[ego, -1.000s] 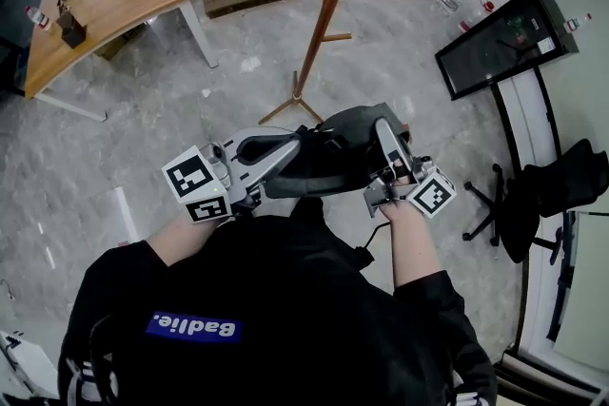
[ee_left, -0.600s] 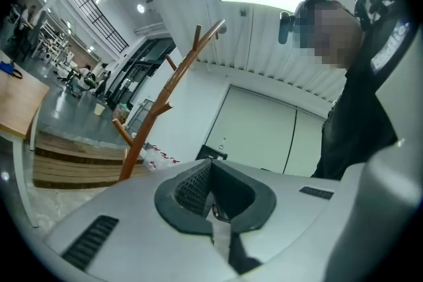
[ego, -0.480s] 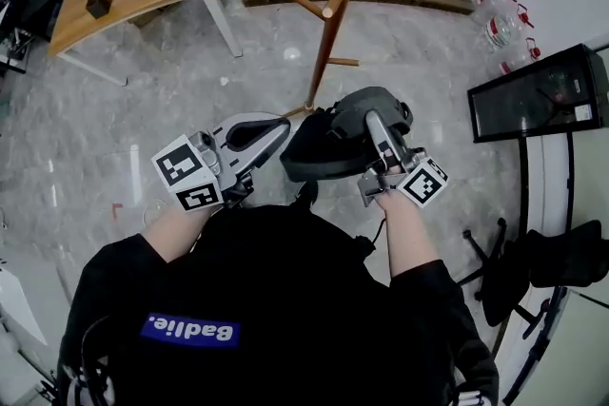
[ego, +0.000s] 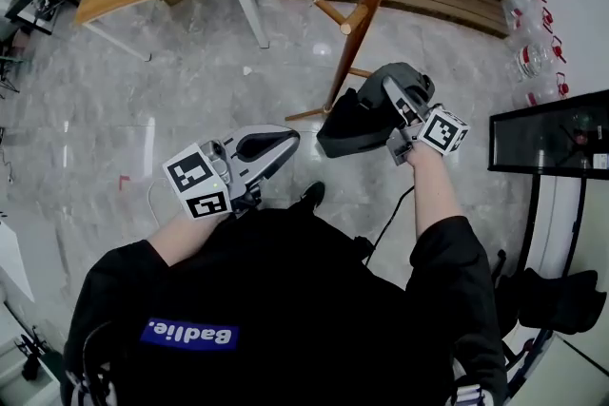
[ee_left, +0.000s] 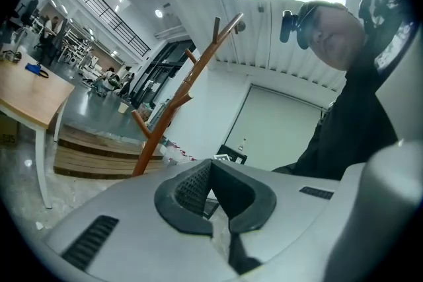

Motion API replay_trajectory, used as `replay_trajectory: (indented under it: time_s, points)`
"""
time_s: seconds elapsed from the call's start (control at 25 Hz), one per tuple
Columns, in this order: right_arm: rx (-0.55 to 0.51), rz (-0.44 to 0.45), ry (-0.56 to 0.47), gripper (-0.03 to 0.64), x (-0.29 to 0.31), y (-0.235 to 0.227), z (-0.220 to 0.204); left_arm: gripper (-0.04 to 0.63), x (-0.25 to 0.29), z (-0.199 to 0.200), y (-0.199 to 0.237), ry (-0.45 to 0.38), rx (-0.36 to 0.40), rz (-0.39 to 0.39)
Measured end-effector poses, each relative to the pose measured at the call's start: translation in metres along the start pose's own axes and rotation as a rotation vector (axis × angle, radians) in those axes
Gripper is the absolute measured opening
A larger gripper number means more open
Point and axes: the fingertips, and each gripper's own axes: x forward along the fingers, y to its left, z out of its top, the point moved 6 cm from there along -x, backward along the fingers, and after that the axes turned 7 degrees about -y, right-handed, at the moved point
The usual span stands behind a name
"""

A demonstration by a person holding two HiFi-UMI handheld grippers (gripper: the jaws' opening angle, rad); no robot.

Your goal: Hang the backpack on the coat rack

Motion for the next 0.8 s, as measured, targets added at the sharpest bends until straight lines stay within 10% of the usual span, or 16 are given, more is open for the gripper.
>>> replay_trajectory:
  time_s: [0.52,0.8]
  points:
    - [-0.049,-0.156,0.344,0.034,0.059,-0.061,-0.057,-0.008,-0.023,-0.007,0.019,-0.008,-0.047,0.119]
    - [-0.093,-0.176,0.365,0.034,0.06,-0.078,-0.079,-0.008,-0.031,-0.011,0.021,-0.014,-0.07,0.136]
